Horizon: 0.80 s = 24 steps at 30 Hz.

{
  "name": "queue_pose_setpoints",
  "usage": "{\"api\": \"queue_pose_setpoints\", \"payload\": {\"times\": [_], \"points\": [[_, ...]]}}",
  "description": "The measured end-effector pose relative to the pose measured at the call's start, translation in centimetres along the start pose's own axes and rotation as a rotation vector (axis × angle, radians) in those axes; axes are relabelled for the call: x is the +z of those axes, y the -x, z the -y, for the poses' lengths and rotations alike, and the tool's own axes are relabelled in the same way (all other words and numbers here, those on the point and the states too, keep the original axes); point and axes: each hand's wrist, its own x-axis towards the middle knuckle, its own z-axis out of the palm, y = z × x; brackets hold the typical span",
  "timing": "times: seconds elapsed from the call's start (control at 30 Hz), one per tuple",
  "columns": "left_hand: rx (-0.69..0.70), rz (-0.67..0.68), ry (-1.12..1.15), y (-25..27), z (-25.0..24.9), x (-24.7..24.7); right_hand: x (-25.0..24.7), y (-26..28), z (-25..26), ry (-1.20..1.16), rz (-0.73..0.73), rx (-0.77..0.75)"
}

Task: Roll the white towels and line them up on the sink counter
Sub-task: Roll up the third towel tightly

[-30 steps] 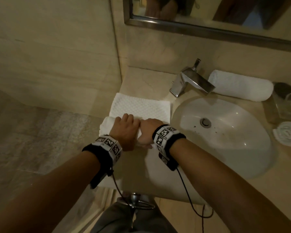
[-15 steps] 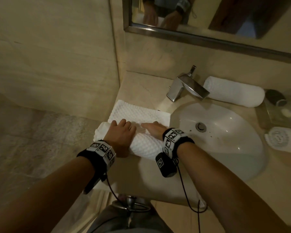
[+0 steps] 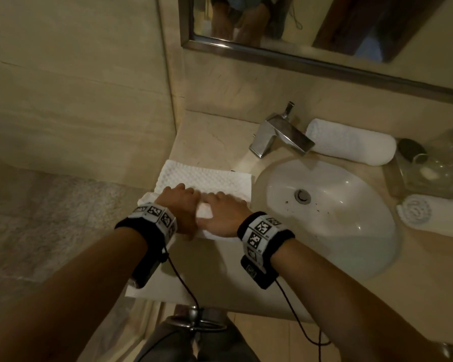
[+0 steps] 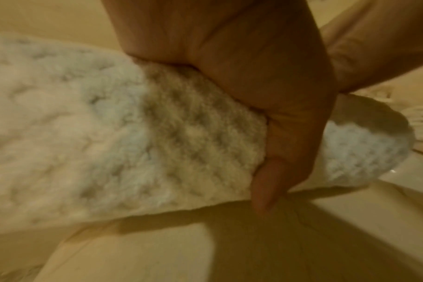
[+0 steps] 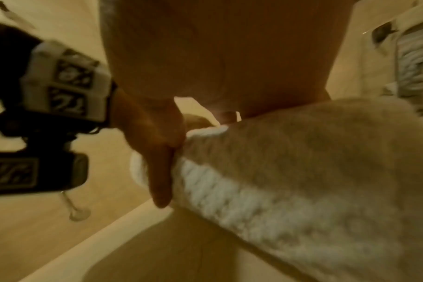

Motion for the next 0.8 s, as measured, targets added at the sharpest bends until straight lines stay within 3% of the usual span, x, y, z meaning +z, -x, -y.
{"api": "queue_pose_setpoints", "payload": {"times": [0.1, 0.2, 0.37, 0.47, 0.6, 0.7, 0.8], "points": [[-0.028, 0.078, 0.028, -0.6, 0.0, -0.6, 1.1, 0.7, 0.3, 0.227, -0.034, -0.087], [-0.037, 0.088, 0.033, -0.5, -0.2, -0.7, 1.3, 0.1, 0.1, 0.254, -0.089, -0.066], [0.09, -0.173, -0.171, 1.0, -0.2, 1.0, 0.3, -0.4, 0.0, 0.181, -0.118, -0.036], [0.114, -0.218, -0.248, 1.1, 0.1, 1.6, -0.4, -0.8, -0.1, 0.136, -0.074, -0.014], [0.018, -0.156, -0.12, -0.5, -0.3, 0.4, -0.7, -0.9, 0.2, 0.199, -0.082, 0.0], [-0.018, -0.038, -0.058, -1.9, 0.0, -0.8, 0.3, -0.5, 0.9, 0.372, -0.188, -0.004], [-0.017, 0.007, -0.073, -2.5, 0.0, -1.6, 1.5, -0.4, 1.0, 0.377, -0.271, 0.015]]}}
